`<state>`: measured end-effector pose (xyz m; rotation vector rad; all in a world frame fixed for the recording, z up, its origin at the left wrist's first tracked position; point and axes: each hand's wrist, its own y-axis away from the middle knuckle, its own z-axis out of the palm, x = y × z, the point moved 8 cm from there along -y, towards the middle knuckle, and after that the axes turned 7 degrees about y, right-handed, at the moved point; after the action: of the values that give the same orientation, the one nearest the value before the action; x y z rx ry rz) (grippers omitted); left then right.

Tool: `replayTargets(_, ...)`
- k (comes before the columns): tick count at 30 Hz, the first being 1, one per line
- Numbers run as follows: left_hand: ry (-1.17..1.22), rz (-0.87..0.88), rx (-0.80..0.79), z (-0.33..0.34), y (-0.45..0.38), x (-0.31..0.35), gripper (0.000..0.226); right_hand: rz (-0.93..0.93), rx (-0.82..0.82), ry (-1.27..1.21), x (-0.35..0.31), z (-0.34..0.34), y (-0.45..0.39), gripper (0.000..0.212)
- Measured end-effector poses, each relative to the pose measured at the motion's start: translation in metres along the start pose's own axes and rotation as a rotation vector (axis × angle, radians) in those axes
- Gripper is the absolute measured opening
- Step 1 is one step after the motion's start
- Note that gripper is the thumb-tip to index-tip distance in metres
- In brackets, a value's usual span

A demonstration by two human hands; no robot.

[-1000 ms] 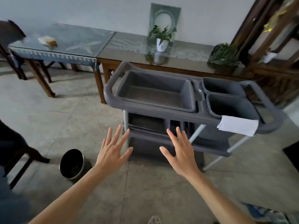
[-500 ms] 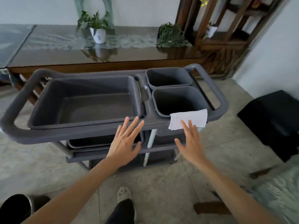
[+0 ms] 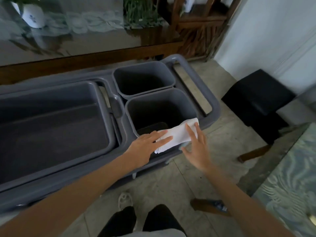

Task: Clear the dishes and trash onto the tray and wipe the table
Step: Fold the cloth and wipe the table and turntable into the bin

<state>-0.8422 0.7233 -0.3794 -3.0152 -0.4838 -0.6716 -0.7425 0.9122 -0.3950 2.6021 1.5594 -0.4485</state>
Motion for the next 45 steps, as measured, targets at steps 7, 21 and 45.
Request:
replayTargets(7,0.000,0.040,0.182,0.006,-0.019,0.000,0.091,0.020,0.069,-0.056,0.017,0.007,-0.010,0.093)
replayTargets(21,0.564,-0.344,0.453,-0.046,-0.026,0.000,0.044,-0.436,0.124,-0.170,0.038,-0.039,-0.047,0.059)
replayTargets(45,0.577,-0.811,1.296,-0.185,0.203,0.094,0.031,-0.957,-0.062,-0.626,-0.192,-0.181,-0.063,0.018)
